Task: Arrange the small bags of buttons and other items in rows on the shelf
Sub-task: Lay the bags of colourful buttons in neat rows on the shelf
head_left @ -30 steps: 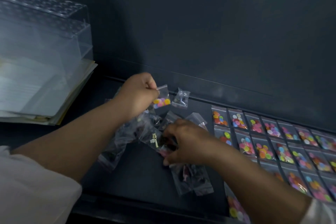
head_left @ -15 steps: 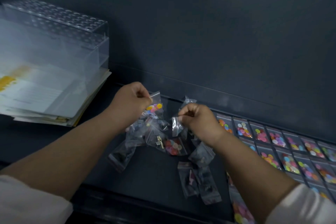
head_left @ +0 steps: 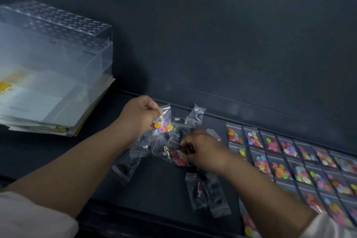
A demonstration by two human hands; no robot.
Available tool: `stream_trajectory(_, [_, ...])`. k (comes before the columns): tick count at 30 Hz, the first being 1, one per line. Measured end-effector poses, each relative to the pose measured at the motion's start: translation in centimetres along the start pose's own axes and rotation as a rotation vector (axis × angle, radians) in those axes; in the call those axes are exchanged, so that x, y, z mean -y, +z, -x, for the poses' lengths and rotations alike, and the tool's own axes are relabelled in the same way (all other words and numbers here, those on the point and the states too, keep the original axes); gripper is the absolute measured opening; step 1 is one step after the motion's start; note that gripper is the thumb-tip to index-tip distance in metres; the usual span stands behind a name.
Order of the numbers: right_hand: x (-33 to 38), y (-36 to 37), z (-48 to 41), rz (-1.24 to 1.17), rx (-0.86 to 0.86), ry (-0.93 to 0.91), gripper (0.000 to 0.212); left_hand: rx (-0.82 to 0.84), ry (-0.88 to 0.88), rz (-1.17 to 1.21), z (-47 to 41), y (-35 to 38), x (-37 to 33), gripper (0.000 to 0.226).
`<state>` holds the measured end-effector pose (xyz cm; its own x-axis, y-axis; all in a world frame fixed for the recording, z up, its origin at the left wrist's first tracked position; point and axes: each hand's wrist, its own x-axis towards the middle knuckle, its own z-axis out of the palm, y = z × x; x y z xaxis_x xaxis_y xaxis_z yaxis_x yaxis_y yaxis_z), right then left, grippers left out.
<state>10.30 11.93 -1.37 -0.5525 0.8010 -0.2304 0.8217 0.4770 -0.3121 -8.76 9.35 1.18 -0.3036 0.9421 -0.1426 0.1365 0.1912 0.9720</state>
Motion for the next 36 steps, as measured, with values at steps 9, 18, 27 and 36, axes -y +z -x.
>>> stream_trajectory(9, [0.4,-0.1,0.2,0.051,0.037,0.034,0.037,0.021,-0.030,-0.001,0.6,0.5,0.1,0.016])
stream_trajectory(18, [0.2,-2.5,2.8,-1.268,-0.044,0.177,0.024,0.048,-0.118,0.106,1.5,1.6,-0.8,0.014])
stream_trajectory(27, [-3.9,-4.4,7.9,-1.520,-0.006,0.179,0.007,0.144,-0.088,0.123,4.5,8.0,-3.0,0.015])
stream_trajectory(36, [-12.3,-6.2,15.7,-1.554,-0.054,0.215,0.011,0.168,-0.048,0.042,9.3,19.9,-5.1,0.021])
